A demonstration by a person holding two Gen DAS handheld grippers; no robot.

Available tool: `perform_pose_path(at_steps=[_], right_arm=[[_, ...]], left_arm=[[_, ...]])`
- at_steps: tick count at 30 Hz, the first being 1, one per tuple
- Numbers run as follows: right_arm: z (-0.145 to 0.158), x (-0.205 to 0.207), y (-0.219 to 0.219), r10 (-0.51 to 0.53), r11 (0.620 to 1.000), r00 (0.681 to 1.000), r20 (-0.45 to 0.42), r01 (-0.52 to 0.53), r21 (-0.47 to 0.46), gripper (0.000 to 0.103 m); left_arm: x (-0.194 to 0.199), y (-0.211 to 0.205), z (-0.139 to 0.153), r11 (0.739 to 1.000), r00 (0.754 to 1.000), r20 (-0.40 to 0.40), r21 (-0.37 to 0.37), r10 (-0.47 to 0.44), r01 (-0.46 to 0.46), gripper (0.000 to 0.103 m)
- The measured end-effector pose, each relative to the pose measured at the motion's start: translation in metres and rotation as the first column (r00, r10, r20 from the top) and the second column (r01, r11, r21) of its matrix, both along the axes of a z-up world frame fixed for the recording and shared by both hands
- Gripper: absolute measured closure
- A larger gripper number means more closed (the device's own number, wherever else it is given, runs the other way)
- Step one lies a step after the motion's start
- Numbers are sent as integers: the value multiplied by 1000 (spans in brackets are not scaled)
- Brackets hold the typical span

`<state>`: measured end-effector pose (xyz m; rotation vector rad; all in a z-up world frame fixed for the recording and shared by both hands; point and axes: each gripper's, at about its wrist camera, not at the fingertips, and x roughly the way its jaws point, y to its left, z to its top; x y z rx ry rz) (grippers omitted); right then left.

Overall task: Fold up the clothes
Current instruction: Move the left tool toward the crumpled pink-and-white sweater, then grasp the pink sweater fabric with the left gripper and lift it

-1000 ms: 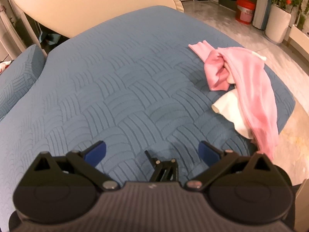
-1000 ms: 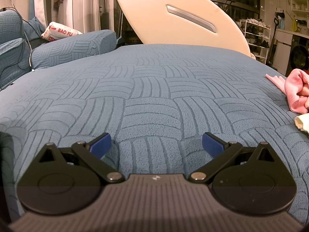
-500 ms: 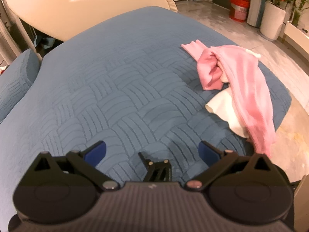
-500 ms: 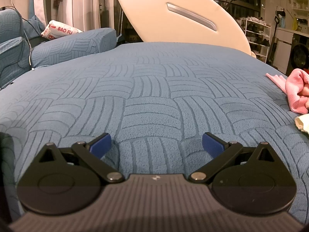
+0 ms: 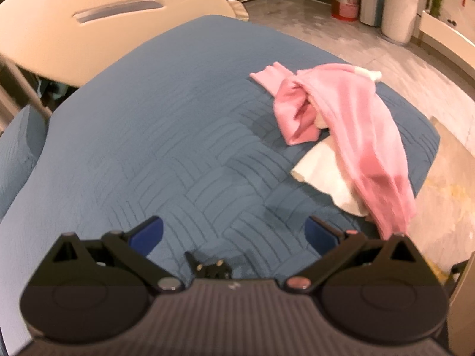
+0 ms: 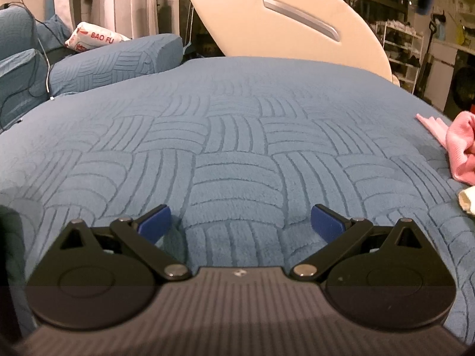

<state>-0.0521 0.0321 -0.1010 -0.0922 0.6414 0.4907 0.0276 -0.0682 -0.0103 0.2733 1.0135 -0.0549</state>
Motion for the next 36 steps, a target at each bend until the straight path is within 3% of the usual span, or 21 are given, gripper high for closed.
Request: perform_pose_path(at_steps=[15, 36], right_arm=[[10, 15, -2, 26, 999, 996, -84, -25, 22, 0], [13, 29, -20, -25, 992, 987, -161, 45, 121, 0]], left_arm=[[18, -76, -33, 986, 985, -55, 8, -164, 165, 4], [48, -131, -46, 967, 969, -59, 74, -240, 244, 3]])
